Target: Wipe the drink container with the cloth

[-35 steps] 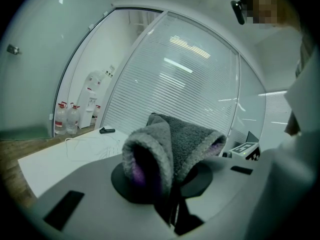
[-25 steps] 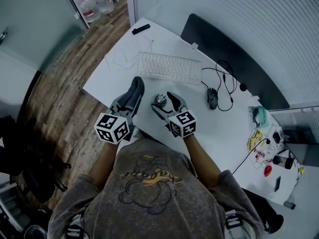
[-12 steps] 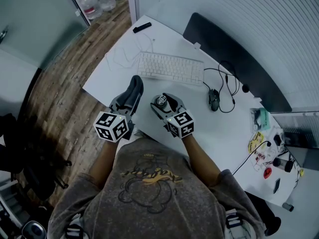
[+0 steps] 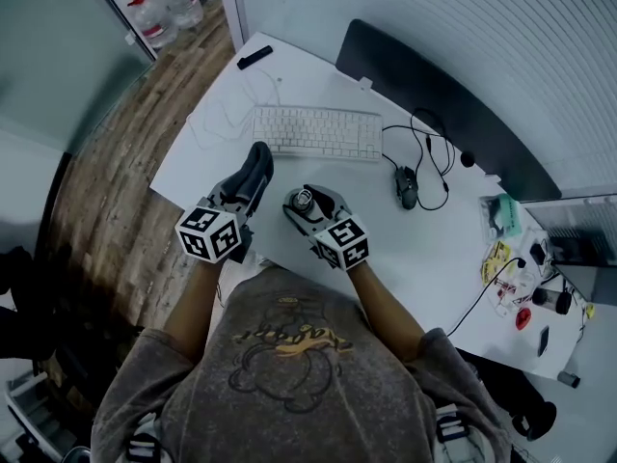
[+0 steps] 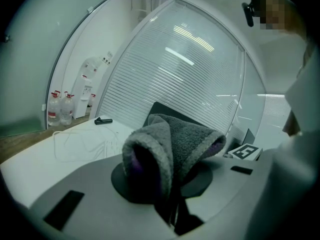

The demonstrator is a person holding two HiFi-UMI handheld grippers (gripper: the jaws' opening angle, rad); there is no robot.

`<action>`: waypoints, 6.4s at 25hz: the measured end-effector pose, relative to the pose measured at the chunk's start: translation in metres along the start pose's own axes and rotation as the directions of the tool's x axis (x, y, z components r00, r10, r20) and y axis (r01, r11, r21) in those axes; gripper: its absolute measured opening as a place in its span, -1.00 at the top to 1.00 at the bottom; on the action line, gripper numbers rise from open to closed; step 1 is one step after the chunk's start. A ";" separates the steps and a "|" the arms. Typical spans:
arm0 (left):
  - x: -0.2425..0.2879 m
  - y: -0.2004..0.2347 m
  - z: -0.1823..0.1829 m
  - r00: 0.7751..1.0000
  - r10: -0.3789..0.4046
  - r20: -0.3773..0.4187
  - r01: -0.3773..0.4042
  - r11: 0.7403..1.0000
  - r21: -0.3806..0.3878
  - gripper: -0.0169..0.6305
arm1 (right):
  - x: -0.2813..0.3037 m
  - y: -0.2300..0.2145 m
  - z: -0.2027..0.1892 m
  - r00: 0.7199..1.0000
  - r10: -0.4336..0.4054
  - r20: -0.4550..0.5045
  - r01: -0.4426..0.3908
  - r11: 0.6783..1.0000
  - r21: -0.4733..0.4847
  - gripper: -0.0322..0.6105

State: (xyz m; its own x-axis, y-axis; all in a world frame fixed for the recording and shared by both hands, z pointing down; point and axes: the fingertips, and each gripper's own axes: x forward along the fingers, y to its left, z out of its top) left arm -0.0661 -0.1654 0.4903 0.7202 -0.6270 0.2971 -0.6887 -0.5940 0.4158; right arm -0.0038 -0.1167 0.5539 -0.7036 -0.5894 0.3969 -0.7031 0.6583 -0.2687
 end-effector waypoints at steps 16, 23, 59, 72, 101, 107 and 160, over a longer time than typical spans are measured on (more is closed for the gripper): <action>0.108 -0.023 -0.023 0.876 -0.426 -0.227 0.435 0.900 -0.012 0.72 | -0.002 0.001 0.000 1.000 0.002 -0.003 -0.002 1.000 0.007 0.06; 0.136 -0.045 -0.055 0.738 -0.562 -0.374 0.584 0.809 -0.063 0.72 | -0.002 0.003 0.000 1.000 0.012 -0.002 -0.012 1.000 0.001 0.06; 0.129 -0.142 -0.168 -0.243 -0.666 -0.705 0.731 0.352 -0.585 0.72 | -0.001 0.001 -0.001 1.000 0.011 0.016 -0.013 0.996 0.085 0.05; 0.120 -0.144 -0.184 -0.410 -0.624 -0.665 0.590 0.374 -0.715 0.72 | 0.001 0.001 -0.002 1.000 0.025 0.018 -0.026 0.994 0.108 0.03; 0.132 -0.104 -0.157 -0.241 -0.712 -0.659 0.504 0.489 -0.712 0.73 | 0.001 -0.001 -0.003 0.999 0.027 0.035 -0.031 0.993 0.117 0.02; 0.134 -0.091 -0.149 -0.135 -0.740 -0.659 0.502 0.522 -0.689 0.72 | 0.001 -0.001 -0.003 0.999 0.019 0.027 -0.022 0.993 0.113 0.02; 0.094 -0.002 -0.097 0.816 -0.551 -0.174 0.314 0.676 -0.667 0.72 | 0.002 -0.008 -0.008 1.000 -0.021 -0.008 0.022 0.992 0.127 0.02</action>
State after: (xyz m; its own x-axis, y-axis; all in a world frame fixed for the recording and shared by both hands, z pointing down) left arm 0.0113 -0.1744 0.6010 0.9818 -0.0970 0.1631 -0.1833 -0.2623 0.9474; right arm 0.0012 -0.1188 0.5637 -0.6874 -0.5995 0.4099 -0.7261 0.5804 -0.3688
